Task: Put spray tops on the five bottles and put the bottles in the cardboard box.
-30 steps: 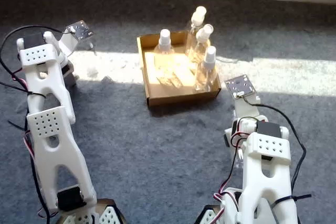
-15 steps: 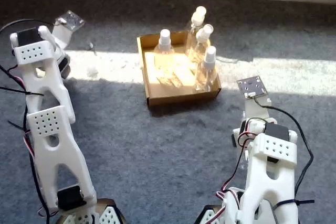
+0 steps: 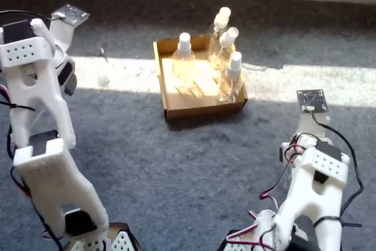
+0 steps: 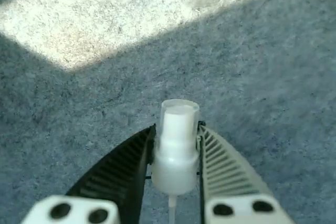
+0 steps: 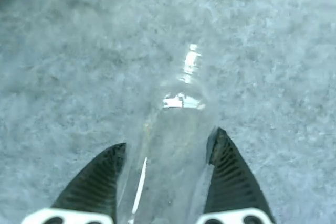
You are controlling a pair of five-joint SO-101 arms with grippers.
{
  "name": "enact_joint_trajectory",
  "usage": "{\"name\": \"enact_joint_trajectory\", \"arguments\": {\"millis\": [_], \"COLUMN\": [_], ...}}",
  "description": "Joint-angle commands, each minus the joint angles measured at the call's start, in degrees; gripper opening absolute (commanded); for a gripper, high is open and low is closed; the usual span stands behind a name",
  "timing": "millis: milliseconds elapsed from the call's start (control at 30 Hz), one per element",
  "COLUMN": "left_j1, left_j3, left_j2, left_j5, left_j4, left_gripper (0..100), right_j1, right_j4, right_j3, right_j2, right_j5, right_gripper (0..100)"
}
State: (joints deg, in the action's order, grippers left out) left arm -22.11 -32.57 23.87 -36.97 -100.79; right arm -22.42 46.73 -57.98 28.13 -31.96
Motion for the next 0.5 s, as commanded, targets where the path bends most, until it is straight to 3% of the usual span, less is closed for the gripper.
{"name": "enact_joint_trajectory", "arguments": {"millis": [0,133,267,467], "left_j1": [4.09,7.87,13.32,18.59], "left_j3": [11.38,25.1,42.77,60.7], "left_j2": [-13.85,-25.36,-35.03,-48.31], "left_j5": [0.44,0.44,1.41,9.93], "left_j4": [-0.53,0.97,11.6,23.47], "left_gripper": [0,0,0,0], "right_j1": [-1.45,-6.29,-8.57,-8.92], "right_j4": [-1.1,-1.1,-1.1,-0.75], "right_j3": [7.87,14.73,17.54,17.45], "right_j2": [-9.98,-19.03,-21.32,-19.38], "right_j5": [0.53,0.62,0.62,-1.58], "right_gripper": [0.8,0.8,1.4,18.3]}}
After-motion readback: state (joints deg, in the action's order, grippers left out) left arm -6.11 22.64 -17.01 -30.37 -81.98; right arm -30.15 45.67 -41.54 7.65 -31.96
